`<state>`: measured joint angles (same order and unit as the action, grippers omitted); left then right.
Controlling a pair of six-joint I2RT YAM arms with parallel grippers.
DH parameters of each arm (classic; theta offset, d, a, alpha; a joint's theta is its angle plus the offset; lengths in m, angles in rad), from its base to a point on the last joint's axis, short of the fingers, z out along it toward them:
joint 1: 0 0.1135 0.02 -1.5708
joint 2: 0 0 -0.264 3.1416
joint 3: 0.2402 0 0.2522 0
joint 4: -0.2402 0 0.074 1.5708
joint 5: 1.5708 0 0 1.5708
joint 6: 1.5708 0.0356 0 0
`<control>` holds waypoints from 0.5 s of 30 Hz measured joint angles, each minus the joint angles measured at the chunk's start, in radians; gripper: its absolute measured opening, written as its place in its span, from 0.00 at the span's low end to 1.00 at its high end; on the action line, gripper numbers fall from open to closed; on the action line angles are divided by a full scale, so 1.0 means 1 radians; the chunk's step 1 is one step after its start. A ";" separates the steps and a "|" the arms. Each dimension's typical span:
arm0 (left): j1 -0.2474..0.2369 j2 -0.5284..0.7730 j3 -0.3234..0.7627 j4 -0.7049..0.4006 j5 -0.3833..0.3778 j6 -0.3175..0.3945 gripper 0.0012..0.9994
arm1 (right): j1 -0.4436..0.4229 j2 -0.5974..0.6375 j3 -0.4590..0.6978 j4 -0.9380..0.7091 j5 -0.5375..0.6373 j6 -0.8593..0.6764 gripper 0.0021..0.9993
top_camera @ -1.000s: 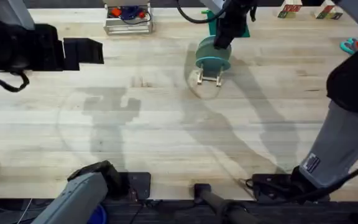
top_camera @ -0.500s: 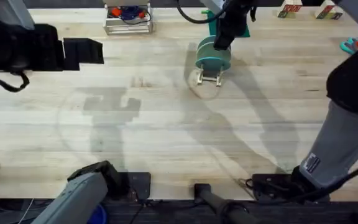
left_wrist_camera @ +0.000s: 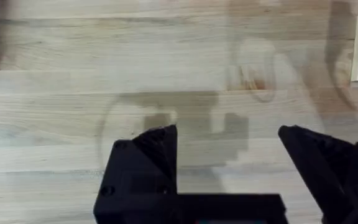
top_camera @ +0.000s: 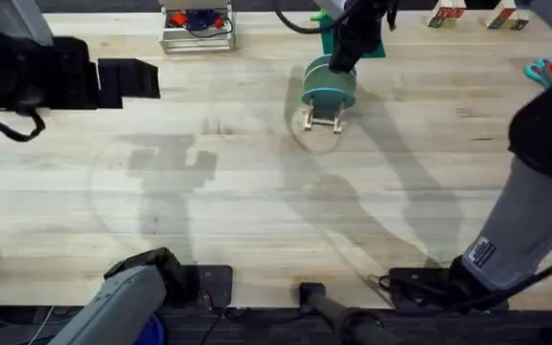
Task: Pick up the plates from the table one by one and place each into a slot on the dish rack.
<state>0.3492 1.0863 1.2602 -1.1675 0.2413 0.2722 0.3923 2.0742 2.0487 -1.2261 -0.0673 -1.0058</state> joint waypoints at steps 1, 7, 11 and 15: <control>0.000 0.000 0.000 0.000 0.000 0.000 0.99 | 0.000 -0.012 0.000 0.002 0.000 0.002 0.22; 0.000 0.000 0.000 0.000 0.000 0.000 0.99 | 0.000 -0.104 0.000 0.018 0.000 0.004 0.97; 0.000 0.000 0.000 0.000 0.000 0.000 0.99 | 0.000 -0.150 0.000 0.021 0.000 0.012 0.99; 0.000 0.000 0.000 0.000 0.000 0.000 0.99 | 0.000 -0.189 0.000 0.020 0.000 0.042 0.99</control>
<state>0.3492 1.0863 1.2602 -1.1675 0.2413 0.2722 0.3923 1.8852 2.0487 -1.2057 -0.0673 -0.9636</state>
